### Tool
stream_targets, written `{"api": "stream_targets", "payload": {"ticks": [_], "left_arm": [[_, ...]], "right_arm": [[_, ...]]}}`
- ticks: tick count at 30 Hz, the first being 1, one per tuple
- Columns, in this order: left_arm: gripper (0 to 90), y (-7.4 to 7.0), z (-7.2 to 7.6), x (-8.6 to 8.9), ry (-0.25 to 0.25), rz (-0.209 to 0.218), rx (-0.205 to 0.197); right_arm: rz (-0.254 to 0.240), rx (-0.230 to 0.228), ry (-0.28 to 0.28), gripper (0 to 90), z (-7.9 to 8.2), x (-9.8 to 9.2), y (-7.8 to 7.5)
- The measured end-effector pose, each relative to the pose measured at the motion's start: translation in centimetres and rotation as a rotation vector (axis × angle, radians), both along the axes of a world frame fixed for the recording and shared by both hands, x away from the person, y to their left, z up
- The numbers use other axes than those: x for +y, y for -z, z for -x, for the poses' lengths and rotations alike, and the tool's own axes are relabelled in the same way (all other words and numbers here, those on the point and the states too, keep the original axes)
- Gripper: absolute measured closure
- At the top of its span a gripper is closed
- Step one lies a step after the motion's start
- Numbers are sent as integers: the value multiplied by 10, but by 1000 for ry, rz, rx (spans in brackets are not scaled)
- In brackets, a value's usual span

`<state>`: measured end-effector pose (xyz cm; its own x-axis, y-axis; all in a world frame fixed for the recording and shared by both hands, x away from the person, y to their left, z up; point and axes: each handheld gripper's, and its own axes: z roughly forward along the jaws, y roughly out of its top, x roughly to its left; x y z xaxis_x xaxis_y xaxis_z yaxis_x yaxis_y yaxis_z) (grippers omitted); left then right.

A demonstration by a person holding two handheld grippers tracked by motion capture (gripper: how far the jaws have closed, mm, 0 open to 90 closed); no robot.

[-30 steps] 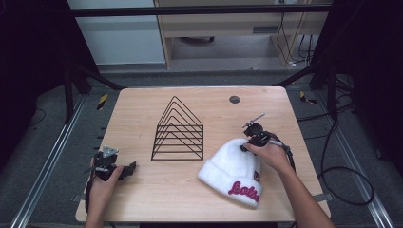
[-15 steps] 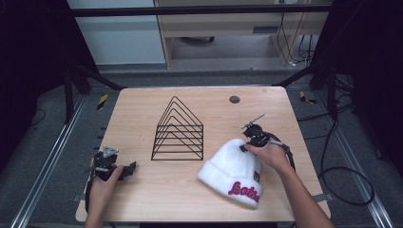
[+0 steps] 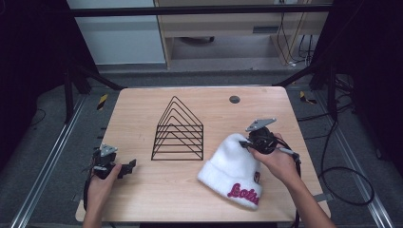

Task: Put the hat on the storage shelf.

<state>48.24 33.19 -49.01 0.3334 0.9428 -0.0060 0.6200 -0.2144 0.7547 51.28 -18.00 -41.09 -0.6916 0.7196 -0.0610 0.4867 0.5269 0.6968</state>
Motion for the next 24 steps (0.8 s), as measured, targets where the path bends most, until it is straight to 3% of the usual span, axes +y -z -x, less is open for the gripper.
{"api": "stream_targets", "payload": {"ticks": [6, 7, 9, 10, 16, 24], "left_arm": [[37, -15, 1, 4, 14, 29, -36], [38, -18, 1, 5, 16, 34, -44], [38, -25, 3, 5, 30, 40, -57], [38, -32, 4, 4, 44, 40, -66], [36, -54, 7, -3, 86, 51, -87], [36, -86, 9, -14, 140, 55, -115]], "right_arm": [[-25, -65, -35, 815, 19, 5, -22], [-43, -91, -51, 816, 27, 5, -32], [-46, -96, -56, 816, 30, 6, -36], [-66, -119, -75, 817, 38, 6, -46], [-131, -158, -118, 818, 54, 8, -68], [-134, -215, -145, 821, 64, 8, -95]]}}
